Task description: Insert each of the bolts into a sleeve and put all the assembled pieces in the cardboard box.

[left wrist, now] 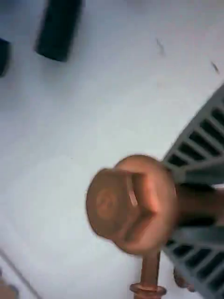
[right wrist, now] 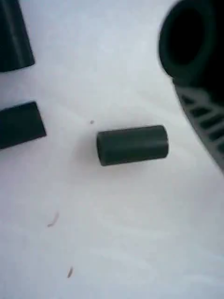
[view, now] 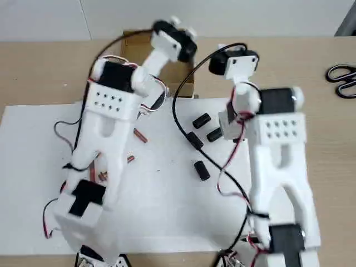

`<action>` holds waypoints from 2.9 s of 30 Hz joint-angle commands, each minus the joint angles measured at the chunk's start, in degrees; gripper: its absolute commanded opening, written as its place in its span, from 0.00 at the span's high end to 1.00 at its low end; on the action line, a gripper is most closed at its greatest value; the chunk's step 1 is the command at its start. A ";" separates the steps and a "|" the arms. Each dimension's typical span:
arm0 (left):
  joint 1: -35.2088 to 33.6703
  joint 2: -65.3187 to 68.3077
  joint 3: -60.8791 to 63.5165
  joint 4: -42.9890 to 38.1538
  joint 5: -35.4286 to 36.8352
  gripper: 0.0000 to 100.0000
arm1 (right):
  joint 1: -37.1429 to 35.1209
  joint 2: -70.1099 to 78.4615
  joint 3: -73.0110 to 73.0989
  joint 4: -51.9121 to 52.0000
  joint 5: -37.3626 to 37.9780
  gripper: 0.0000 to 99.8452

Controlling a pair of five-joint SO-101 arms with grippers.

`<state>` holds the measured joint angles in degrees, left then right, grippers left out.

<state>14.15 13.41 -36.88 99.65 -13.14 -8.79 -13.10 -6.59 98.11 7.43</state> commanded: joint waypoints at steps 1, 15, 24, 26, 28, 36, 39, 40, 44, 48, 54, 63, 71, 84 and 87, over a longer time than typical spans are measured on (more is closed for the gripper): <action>0.26 -9.14 0.75 0.79 4.04 1.00 | -0.48 -8.40 3.52 0.66 0.18 1.00; 0.53 -37.36 24.31 -1.32 36.92 1.00 | -0.48 -46.73 32.44 -8.22 -10.11 1.00; 0.70 -53.10 45.14 -12.13 54.07 1.00 | -7.96 -68.26 51.08 -19.38 -13.71 1.00; 0.70 -57.05 50.15 -17.76 55.74 1.00 | -12.44 -72.31 54.95 -22.46 -13.71 1.00; 0.70 -61.19 55.87 -23.56 56.18 1.00 | -16.75 -76.09 58.73 -25.01 -13.80 1.00; 5.01 -81.76 79.43 -40.35 56.18 1.00 | -30.02 -87.87 69.98 -28.62 -13.63 1.00; 9.49 -90.20 86.11 -41.93 56.00 1.00 | -33.45 -89.98 71.82 -28.35 -13.54 1.00; 10.81 -92.57 87.87 -41.76 56.00 1.00 | -34.15 -90.15 72.09 -28.35 -13.54 1.00; 12.75 -100.13 93.67 -41.49 55.82 1.00 | -36.62 -90.24 72.79 -28.35 -13.54 1.00; 12.92 -105.23 97.10 -41.67 52.48 1.00 | -39.34 -90.24 73.76 -28.35 -13.54 1.00; 13.80 -109.01 99.47 -41.58 51.52 1.00 | -41.80 -90.24 74.90 -28.79 -13.54 1.00; 19.60 -109.54 99.56 -41.49 51.52 1.00 | -41.98 -90.24 75.52 -28.79 -13.54 1.00; 19.78 -109.54 97.54 -34.81 51.52 1.00 | -41.80 -90.42 75.52 -28.88 -13.54 1.00; 23.74 -109.45 97.63 -33.41 51.52 1.00 | -41.80 -90.24 75.52 -30.46 -13.45 1.00; 23.91 -109.36 97.63 -33.41 51.52 1.00 | -41.80 -90.24 75.52 -30.29 -13.45 1.00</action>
<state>36.75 -96.31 62.02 65.89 38.29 -50.55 -103.12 69.71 70.33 -5.67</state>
